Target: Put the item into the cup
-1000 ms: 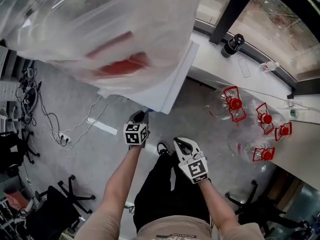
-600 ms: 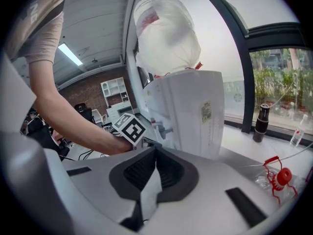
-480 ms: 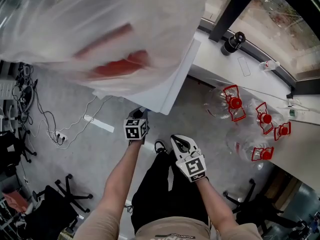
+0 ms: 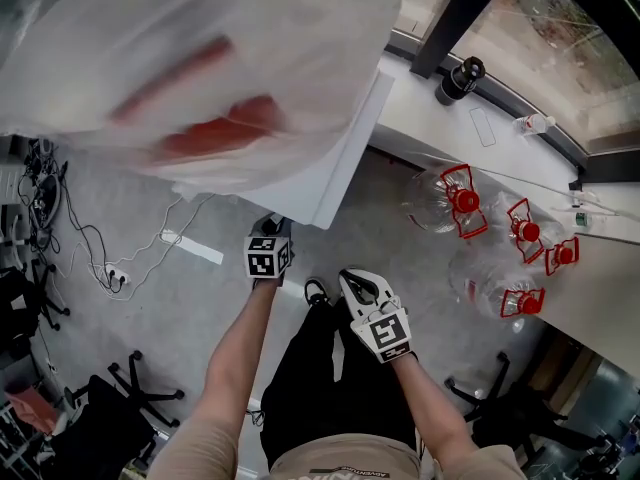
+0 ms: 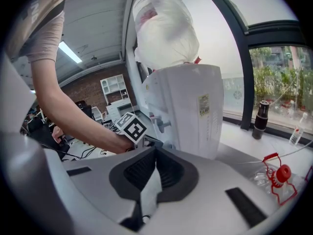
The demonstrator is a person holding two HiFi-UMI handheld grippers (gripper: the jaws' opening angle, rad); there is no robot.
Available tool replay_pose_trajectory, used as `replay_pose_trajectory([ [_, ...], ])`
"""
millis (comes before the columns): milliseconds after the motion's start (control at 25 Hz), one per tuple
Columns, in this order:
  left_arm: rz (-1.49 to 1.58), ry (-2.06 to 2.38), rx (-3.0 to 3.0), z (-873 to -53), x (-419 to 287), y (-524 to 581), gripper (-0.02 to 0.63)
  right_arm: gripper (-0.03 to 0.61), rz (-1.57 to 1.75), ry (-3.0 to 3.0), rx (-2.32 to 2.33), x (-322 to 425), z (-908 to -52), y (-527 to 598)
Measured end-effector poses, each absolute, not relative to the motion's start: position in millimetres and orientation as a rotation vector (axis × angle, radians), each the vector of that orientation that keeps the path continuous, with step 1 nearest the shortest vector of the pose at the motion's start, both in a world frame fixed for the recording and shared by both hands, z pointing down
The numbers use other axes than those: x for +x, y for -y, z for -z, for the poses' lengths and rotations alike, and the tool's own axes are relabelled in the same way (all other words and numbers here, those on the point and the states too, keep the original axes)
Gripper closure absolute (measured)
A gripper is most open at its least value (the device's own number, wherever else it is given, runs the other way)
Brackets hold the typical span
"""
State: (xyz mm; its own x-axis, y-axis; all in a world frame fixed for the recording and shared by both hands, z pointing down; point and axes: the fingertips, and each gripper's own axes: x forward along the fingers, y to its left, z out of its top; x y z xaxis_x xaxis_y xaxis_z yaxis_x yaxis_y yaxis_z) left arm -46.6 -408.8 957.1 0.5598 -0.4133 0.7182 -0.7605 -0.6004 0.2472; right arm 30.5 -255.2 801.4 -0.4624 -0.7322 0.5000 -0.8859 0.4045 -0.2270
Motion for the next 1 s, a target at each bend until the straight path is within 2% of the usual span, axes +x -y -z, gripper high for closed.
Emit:
replay_pose_trajectory([
  [320,-0.784,0.988,2.266,-947,-50,409,0.568,0.566,-0.669,2.347,1.363,25,-806,246],
  [760,-0.737,1.041,2.263,-904,-75,387,0.571,0.566,-0.615,2.367,1.330,13,-777,250],
  [840,-0.743,1.035,2.272,-890,-79,376,0.599,0.567,-0.604,2.368,1.336,14,-765,252],
  [1000,-0.727,1.012,2.293,-851,-85,353,0.604,0.566,-0.602,2.375,1.357,19,-737,257],
])
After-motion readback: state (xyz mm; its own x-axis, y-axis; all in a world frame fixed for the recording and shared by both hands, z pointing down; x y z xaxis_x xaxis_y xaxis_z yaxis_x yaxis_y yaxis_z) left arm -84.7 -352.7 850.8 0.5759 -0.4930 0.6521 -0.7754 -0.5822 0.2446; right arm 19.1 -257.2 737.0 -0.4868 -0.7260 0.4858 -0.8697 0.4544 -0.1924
